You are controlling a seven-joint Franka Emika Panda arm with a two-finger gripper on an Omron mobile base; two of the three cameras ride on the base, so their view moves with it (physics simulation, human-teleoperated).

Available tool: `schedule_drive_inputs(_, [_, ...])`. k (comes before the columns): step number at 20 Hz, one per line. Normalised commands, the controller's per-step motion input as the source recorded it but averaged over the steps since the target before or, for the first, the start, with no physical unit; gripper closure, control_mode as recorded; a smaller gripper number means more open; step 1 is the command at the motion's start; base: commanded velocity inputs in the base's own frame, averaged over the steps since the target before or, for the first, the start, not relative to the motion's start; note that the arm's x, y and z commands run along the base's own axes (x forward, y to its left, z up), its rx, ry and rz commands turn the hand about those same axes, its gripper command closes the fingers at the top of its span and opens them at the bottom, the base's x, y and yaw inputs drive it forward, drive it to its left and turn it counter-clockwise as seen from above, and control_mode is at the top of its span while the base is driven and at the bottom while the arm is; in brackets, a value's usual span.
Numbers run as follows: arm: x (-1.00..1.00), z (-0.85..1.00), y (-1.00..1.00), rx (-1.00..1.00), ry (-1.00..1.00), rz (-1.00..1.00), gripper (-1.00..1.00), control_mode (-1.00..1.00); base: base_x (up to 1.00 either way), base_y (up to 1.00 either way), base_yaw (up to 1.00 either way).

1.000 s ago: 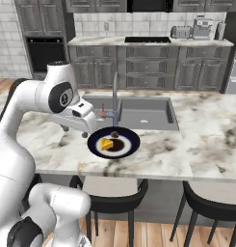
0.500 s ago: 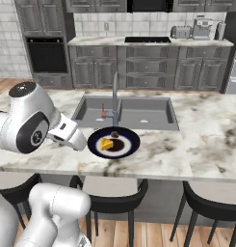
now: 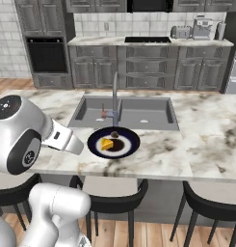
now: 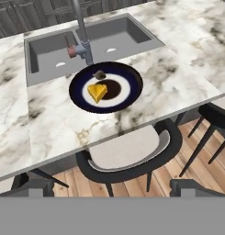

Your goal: Take the cheese, fish, and garlic from the fridge and place them on the plate on the dining counter to create an appetizer plate.

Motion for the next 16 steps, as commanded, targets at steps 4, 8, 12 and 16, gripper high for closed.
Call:
schedule_drive_inputs(4, [0.0, 0.0, 0.0, 0.0, 0.0, 0.0, -1.0, -1.0, 0.0, 0.0, 0.0])
schedule_drive_inputs(8, [0.0, 0.0, 0.0, 0.0, 0.0, 0.0, -1.0, 1.0, 0.0, 0.0, 0.0])
schedule_drive_inputs(12, [0.0, 0.0, 0.0, 0.0, 0.0, 0.0, -1.0, 1.0, -0.22, -0.01, 0.0])
schedule_drive_inputs(16, [0.0, 0.0, 0.0, 0.0, 0.0, 0.0, -1.0, 1.0, -0.43, -0.22, 0.02])
